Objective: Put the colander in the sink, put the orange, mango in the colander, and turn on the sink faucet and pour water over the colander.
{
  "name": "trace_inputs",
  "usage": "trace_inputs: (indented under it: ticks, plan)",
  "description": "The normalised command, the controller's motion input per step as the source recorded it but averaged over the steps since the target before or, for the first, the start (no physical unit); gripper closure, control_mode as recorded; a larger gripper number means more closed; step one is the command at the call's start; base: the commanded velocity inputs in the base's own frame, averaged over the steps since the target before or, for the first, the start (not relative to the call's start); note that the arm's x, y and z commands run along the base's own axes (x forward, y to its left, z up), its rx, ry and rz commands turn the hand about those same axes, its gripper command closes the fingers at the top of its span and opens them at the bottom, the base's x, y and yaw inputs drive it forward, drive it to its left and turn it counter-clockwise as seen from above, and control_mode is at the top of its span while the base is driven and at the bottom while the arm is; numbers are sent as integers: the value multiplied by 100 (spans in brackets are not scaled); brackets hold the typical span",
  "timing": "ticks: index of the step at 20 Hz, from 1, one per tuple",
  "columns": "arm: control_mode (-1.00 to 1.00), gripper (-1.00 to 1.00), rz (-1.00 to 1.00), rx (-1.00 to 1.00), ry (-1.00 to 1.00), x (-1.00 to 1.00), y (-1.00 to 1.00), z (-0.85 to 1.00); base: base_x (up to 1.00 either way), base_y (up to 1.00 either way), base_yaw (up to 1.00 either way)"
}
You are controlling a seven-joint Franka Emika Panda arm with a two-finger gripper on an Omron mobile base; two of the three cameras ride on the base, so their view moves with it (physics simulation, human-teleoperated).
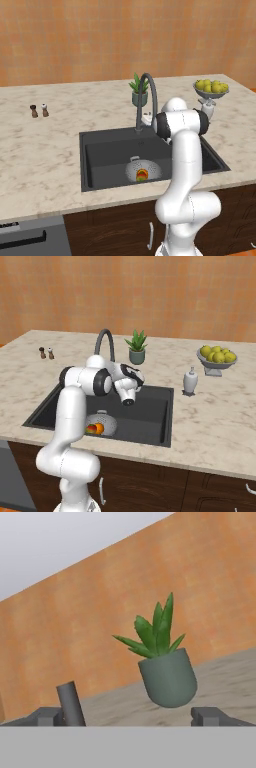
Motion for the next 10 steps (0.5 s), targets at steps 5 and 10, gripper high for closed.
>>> trace_inputs:
  ticks: [5, 10]
  plan:
    - [-100, -100, 0, 0, 0, 0, -21, 0, 0, 0, 0]
    - [-100, -100, 0, 0, 0, 0, -45, 0, 0, 0, 0]
